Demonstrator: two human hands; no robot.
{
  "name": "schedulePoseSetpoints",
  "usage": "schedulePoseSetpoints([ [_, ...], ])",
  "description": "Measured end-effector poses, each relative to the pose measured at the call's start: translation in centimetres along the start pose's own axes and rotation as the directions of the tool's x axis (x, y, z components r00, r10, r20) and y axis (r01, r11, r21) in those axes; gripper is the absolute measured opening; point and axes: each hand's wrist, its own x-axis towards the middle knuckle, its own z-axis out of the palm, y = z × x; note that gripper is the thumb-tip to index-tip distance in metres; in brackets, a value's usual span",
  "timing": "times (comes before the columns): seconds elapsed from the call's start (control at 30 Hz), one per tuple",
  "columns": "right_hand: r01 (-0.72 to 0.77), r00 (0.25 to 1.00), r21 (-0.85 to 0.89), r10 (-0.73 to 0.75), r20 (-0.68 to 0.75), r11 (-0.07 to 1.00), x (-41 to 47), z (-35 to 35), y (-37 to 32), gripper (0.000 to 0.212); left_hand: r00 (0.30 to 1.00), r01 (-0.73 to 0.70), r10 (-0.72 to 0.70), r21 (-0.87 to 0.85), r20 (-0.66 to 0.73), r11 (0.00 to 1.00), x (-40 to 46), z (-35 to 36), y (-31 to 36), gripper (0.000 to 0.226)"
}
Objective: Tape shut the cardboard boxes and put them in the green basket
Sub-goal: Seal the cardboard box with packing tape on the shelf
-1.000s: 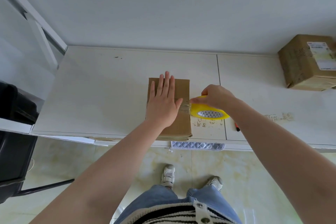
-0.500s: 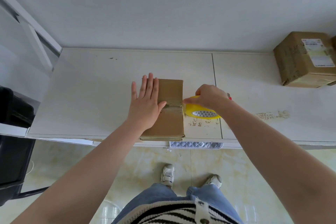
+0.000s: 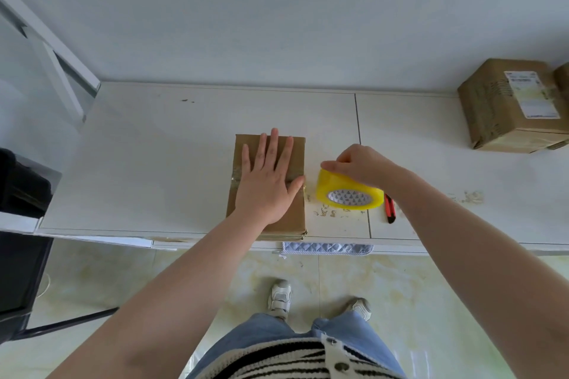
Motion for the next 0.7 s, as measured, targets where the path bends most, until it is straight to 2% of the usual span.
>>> schedulePoseSetpoints([
  [0.27, -0.06, 0.996, -0.295, 0.039, -0.077, 0.954, 0.3, 0.2, -0.2, 0.072, 1.0, -0.003, 0.003, 0.015, 0.03, 1.0, 0.0, -0.3, -0.1, 0.076],
  [0.47, 0.026, 1.0, -0.154, -0.024, 0.012, 0.988, 0.0, 0.2, 0.9, 0.067, 0.999, 0.003, -0.004, 0.027, 0.043, 1.0, 0.1, -0.2, 0.0, 0.081],
  [0.7, 0.029, 0.999, -0.248, -0.038, -0.03, 0.968, 0.5, -0.6, 0.3, 0.066, 0.999, -0.005, 0.004, 0.014, 0.048, 1.0, 0.1, -0.3, 0.0, 0.08],
])
